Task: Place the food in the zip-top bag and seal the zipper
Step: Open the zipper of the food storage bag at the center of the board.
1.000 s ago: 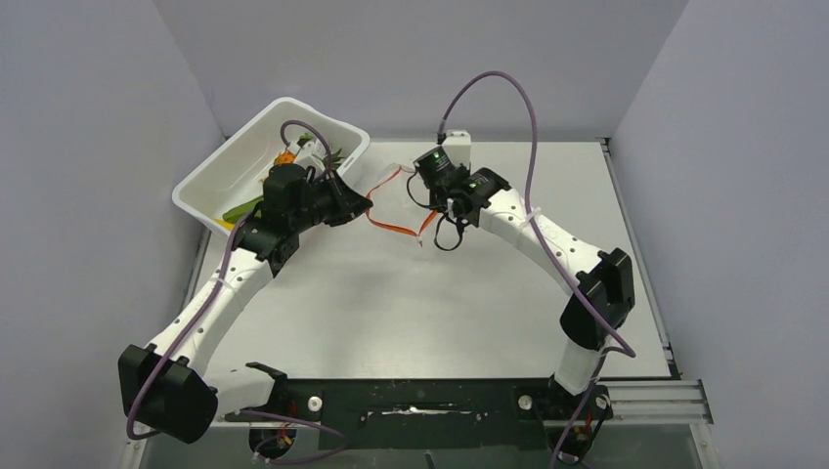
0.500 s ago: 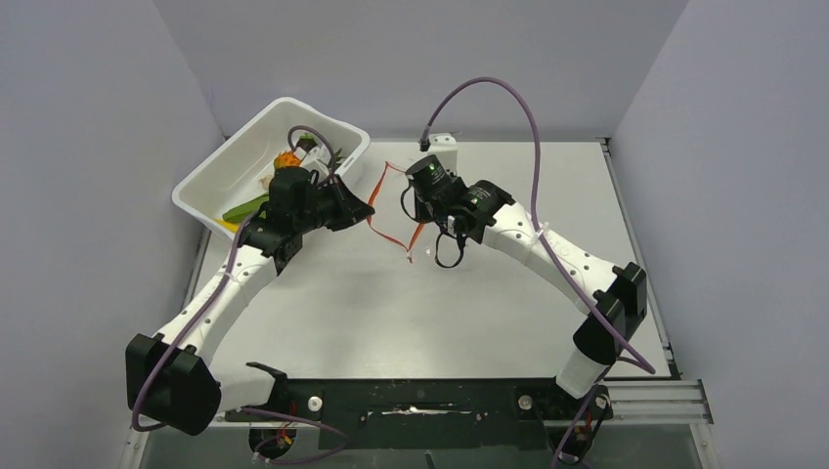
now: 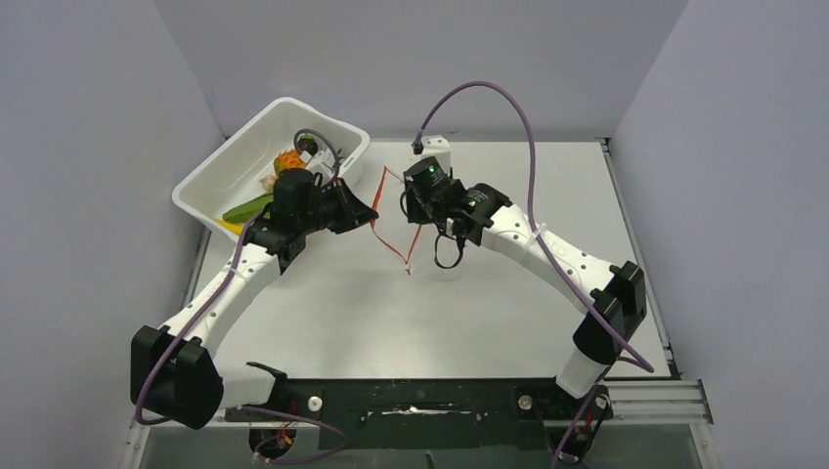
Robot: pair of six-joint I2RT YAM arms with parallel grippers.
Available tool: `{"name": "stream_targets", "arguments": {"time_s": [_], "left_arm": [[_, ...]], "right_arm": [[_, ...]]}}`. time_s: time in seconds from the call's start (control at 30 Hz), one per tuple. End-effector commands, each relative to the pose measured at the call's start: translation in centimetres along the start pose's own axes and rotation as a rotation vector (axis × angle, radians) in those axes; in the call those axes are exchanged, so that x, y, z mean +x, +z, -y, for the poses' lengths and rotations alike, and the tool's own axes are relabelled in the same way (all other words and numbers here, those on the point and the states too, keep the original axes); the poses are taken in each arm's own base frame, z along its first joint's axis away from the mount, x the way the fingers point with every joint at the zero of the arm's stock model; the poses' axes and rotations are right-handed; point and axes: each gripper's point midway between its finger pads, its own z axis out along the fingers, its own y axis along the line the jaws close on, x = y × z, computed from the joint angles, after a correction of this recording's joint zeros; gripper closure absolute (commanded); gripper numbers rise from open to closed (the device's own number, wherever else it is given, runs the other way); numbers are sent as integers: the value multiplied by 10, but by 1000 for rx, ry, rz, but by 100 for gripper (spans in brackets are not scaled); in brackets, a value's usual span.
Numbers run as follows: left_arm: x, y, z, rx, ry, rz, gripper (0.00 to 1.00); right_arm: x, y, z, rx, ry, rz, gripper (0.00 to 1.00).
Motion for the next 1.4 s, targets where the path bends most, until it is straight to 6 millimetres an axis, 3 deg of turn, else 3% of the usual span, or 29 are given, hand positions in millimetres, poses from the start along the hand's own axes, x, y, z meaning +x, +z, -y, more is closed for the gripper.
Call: {"name": "stream_targets", "arguments": {"time_s": [0.0, 0.07, 0.2, 0.3, 0.67, 0.7, 0.87, 0.97, 1.13, 1.37], "left_arm": [[-8, -1, 12, 63, 10, 25, 100], [-7, -1, 11, 60, 9, 22, 100], [-6, 0, 10, 60, 7, 15, 100], [-5, 1, 9, 59, 7, 14, 100], [-11, -2, -20, -46, 46, 34, 100], [-11, -3, -19, -37, 51, 34, 98], [-12, -11, 7, 110, 82, 69, 63], [-24, -18, 11, 123, 107, 112, 52], [-61, -31, -3, 25, 191, 216, 36], [-123, -48, -40, -227, 399, 322, 32]], "right_arm": [[-26, -9, -15, -59, 15, 74, 55], [-27, -10, -15, -57, 16, 82, 55], [-23, -5, -12, -34, 3, 72, 80], [-21, -6, -10, -24, -1, 63, 92], [-39, -35, 21, 44, 43, 120, 100], [-36, -35, 17, 18, 43, 118, 100], [-18, -28, 5, -58, 52, 95, 100], [-11, -23, 10, -42, 53, 78, 100], [-7, -20, 30, -13, 67, 60, 100], [-6, -30, 42, -32, 69, 84, 100]]}}
